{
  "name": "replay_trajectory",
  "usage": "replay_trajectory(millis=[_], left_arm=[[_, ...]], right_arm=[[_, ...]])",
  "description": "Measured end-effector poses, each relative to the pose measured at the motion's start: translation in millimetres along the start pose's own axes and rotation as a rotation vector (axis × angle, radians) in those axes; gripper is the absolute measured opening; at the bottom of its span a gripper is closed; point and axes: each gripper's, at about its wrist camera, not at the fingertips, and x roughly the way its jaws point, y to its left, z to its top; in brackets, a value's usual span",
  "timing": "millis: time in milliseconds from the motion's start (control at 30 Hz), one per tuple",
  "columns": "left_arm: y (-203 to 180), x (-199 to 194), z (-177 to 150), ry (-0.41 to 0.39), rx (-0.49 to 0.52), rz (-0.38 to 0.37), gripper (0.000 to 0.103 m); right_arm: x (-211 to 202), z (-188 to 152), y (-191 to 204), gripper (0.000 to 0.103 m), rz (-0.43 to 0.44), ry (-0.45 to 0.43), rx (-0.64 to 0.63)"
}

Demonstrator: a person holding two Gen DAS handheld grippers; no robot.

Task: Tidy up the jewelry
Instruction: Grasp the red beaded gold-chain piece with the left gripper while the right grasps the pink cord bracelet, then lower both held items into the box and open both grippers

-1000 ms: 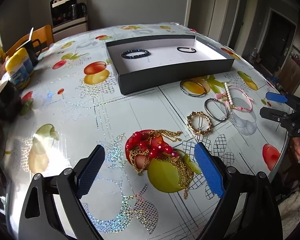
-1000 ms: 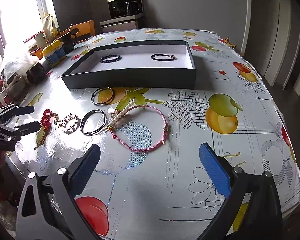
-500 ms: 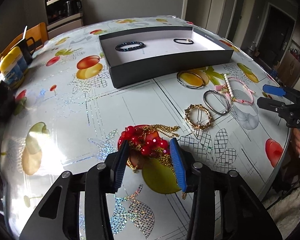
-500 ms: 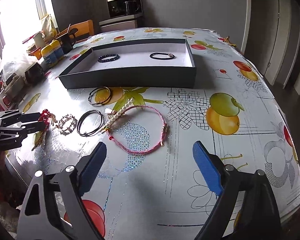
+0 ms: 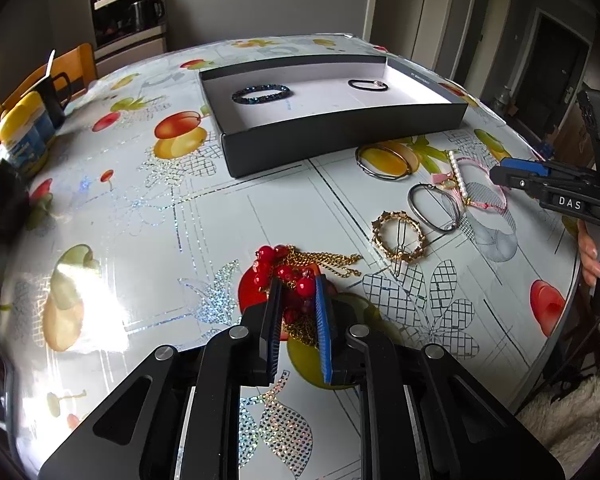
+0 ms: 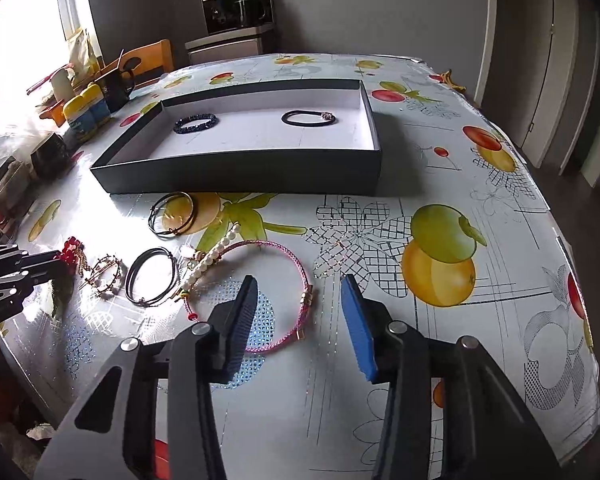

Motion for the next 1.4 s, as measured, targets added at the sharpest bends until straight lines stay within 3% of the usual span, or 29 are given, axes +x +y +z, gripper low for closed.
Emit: replay_trajectory(millis=[300, 467, 1100, 1300, 1400], left_arm=[[1.0, 0.4, 0.3, -0.002, 0.003, -0.005, 0.016], [0.6, -4.6, 2.3, -0.017, 0.002, -0.015, 0.016], [-8.2, -52.8, 32.8, -0.152, 0.048, -0.034, 0.016], [-12.3, -59.9, 39.1, -0.155, 0.031, -0.116, 0.016], [-17.9, -63.2, 42.0, -0.165, 0.057, -0.103, 0.016]], right_arm=[[9.4, -2.0, 0.8, 0.006, -0.035, 0.018, -0.021], [3.3, -1.4, 3.6, 0.006, -0.021, -0.001, -0.025], [-68.0, 37.2, 3.0, 0.006, -0.044, -0.212, -0.050], [-78.8, 45.0, 0.6, 0.006, -0.025, -0.239, -0.042], [-82.3, 46.5, 0.6, 0.006, -0.028, -0.250, -0.046]])
